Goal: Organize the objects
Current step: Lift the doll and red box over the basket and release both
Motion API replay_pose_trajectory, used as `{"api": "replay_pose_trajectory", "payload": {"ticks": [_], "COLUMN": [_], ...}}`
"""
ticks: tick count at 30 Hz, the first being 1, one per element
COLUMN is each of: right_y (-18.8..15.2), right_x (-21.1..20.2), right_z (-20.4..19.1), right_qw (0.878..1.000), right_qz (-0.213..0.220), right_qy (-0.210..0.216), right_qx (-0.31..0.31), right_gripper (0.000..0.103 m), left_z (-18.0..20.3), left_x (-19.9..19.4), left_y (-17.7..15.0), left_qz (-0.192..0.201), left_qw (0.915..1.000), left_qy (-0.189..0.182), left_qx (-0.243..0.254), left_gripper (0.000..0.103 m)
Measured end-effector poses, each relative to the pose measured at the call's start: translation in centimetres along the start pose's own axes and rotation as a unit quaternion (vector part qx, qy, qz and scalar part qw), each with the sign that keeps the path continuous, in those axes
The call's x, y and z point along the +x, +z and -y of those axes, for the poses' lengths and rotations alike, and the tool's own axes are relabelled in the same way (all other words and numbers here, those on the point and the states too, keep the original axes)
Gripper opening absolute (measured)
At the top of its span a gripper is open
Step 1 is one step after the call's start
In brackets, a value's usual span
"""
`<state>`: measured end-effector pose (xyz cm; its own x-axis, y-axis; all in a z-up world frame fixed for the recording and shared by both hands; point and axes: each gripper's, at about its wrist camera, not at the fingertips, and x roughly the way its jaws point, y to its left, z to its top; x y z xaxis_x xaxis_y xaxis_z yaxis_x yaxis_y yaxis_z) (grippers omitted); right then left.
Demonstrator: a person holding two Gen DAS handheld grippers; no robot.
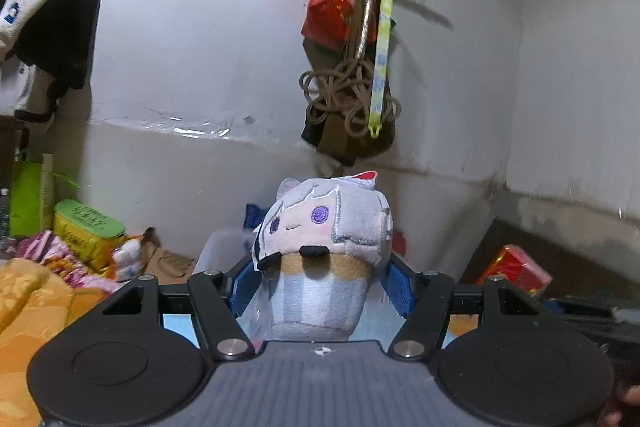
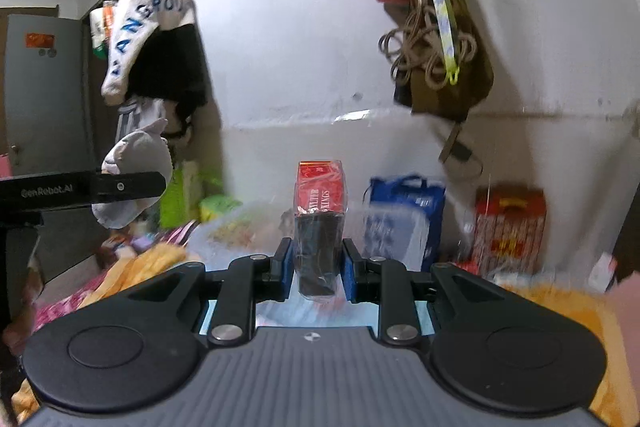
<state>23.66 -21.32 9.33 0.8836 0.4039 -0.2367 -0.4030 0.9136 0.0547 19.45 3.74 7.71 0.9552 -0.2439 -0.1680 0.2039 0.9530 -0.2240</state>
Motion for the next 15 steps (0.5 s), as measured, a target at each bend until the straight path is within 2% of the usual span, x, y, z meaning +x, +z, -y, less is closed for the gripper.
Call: {"api": "replay_pose_trajectory", "payload": {"ticks": [2, 4, 6, 10, 11, 12, 13, 15], "right_y": [1.7, 2.4, 2.5, 1.9, 1.8, 1.5, 1.3, 1.0], "right_x": [2.6, 5.2, 7.7, 10.8, 11.2, 11.7, 11.5, 10.0], "right_z": [0.6, 1.5, 2.1, 2.0, 2.0, 1.9, 1.6, 1.0], "right_qw": [1.000, 1.000, 0.999, 0.998, 0.997, 0.996, 0.996, 0.998], "right_qz": [-0.002, -0.018, -0.044, -0.065, -0.073, -0.086, -0.084, -0.049], "right_qy": [-0.011, -0.017, -0.011, -0.025, -0.017, -0.006, -0.007, -0.033], "right_qx": [0.001, 0.006, 0.011, -0.006, -0.007, -0.007, -0.006, -0.014], "right_gripper": [0.028, 0.028, 0.028, 0.029, 0.039, 0.060, 0.069, 0.103], "left_z": [0.2, 0.6, 0.5, 0.1, -0.1, -0.2, -0.3, -0.1], "left_x": [2.7, 5.8, 9.0, 13.2, 13.7, 14.2, 14.4, 14.2], "left_y": [2.2, 3.6, 4.0, 2.9, 2.5, 2.1, 1.7, 0.9], "left_qz": [-0.010, -0.017, -0.041, -0.076, -0.079, -0.087, -0.090, -0.084], "left_qw": [0.9999, 0.9991, 0.9975, 0.9951, 0.9950, 0.9944, 0.9938, 0.9927], "left_qy": [0.007, 0.034, 0.054, 0.063, 0.061, 0.061, 0.064, 0.085], "left_qx": [0.003, 0.018, 0.018, 0.005, 0.003, 0.004, 0.006, 0.017], "left_gripper": [0.068, 0.068, 0.068, 0.070, 0.070, 0.073, 0.086, 0.103]}}
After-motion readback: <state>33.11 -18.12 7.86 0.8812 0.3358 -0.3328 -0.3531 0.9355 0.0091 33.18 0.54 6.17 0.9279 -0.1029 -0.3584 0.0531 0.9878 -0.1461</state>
